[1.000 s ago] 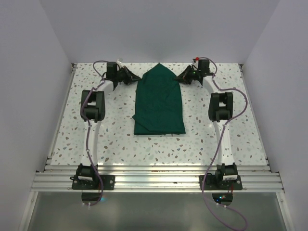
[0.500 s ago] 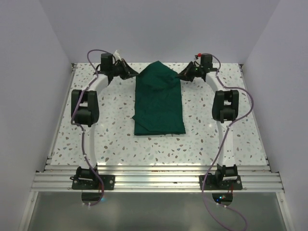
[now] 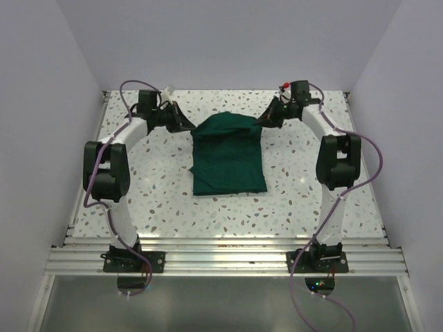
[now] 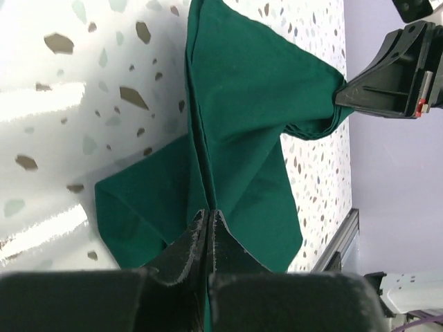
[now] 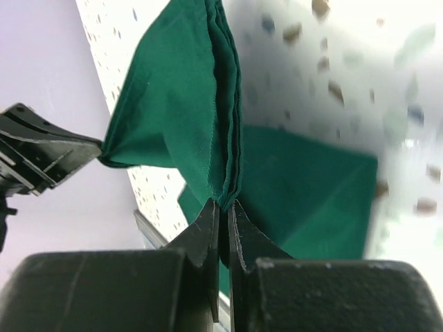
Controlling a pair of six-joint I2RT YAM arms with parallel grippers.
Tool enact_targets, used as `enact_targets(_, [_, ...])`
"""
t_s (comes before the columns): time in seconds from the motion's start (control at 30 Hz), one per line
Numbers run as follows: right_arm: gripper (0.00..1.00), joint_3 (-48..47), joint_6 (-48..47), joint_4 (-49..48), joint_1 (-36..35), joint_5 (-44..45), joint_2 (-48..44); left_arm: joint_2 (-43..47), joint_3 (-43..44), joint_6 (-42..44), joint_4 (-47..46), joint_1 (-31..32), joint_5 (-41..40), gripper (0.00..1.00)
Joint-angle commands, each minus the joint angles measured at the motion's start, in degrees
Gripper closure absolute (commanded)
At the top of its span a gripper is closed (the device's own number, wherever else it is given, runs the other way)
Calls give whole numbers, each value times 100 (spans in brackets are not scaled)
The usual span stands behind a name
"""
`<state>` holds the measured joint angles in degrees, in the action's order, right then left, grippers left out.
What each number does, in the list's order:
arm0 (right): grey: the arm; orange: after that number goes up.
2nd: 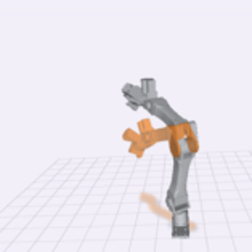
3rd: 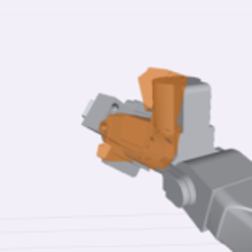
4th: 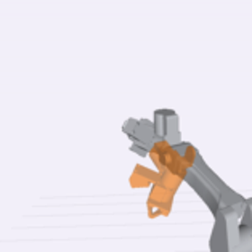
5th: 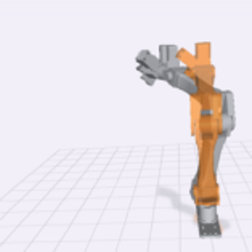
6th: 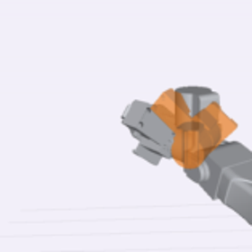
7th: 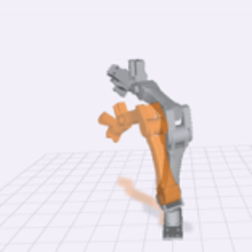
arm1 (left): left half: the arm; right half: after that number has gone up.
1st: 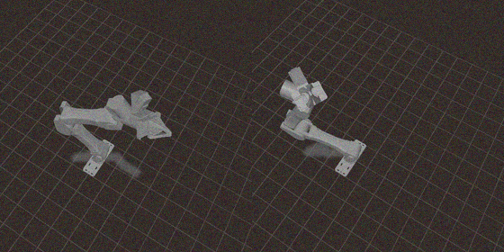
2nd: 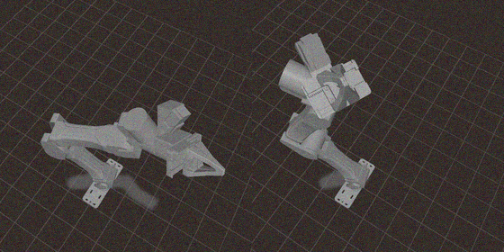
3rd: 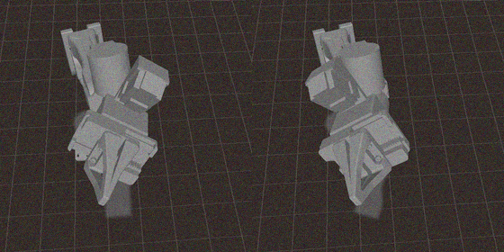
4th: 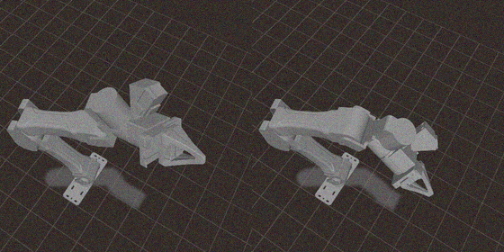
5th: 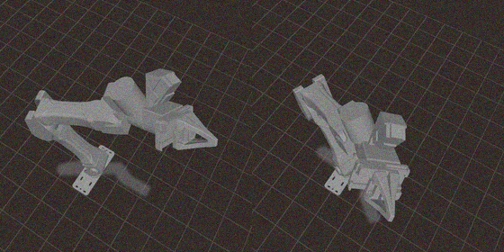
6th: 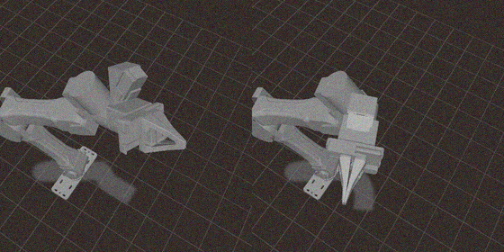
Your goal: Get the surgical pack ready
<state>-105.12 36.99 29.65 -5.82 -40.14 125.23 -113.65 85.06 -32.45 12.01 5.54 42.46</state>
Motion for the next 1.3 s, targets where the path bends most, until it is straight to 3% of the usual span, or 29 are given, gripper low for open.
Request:
enact_targets(0.0, [100,562,-341,410,2,41,-902,824,-470,511,249,17,131,100])
enact_targets(0.27, [100,1625,-438,595,2,50,-1588,1485,-1446,819,715,122,228,100])
enact_targets(0.83, [100,2970,-948,1096,-6,59,-2090,1837,-2327,1126,1330,351,219,100])
enact_targets(1.27, [100,2883,-1177,1386,-6,120,-2424,2452,-2283,1408,1857,351,-27,100])
